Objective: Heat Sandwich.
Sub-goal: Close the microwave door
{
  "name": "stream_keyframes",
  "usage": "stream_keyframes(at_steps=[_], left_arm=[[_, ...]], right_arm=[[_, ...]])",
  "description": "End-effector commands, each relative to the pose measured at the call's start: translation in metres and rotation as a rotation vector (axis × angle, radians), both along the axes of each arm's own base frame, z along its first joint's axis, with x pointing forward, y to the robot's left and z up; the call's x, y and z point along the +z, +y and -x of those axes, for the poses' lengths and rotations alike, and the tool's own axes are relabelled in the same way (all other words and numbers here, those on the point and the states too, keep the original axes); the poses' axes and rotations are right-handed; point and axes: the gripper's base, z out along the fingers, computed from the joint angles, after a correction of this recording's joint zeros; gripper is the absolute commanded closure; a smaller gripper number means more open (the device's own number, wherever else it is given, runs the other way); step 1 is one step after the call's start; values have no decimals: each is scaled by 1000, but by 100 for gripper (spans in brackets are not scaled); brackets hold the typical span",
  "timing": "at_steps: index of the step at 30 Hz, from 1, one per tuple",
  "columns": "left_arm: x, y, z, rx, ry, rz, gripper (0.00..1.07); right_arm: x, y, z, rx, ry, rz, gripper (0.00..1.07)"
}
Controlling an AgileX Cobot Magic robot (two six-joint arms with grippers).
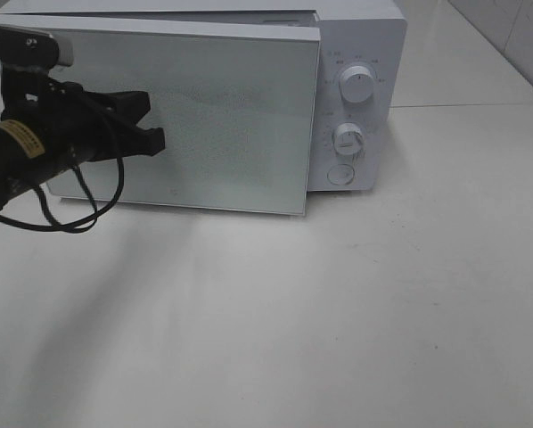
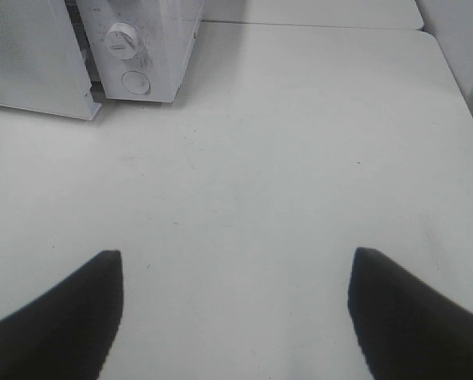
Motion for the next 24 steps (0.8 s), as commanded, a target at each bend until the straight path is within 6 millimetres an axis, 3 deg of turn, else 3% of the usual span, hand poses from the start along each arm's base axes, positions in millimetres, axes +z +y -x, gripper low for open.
stream_keyframes(at_steps=[1, 9, 24], left_arm=[[6, -13, -8, 4, -10, 1, 107], [11, -48, -25, -30, -6, -5, 107], [15, -73, -59, -24, 4, -3, 107]], right_arm=[[0, 0, 3, 0, -41, 1, 33], [0, 0, 3, 0, -41, 1, 33], [0, 0, 3, 0, -41, 1, 33]])
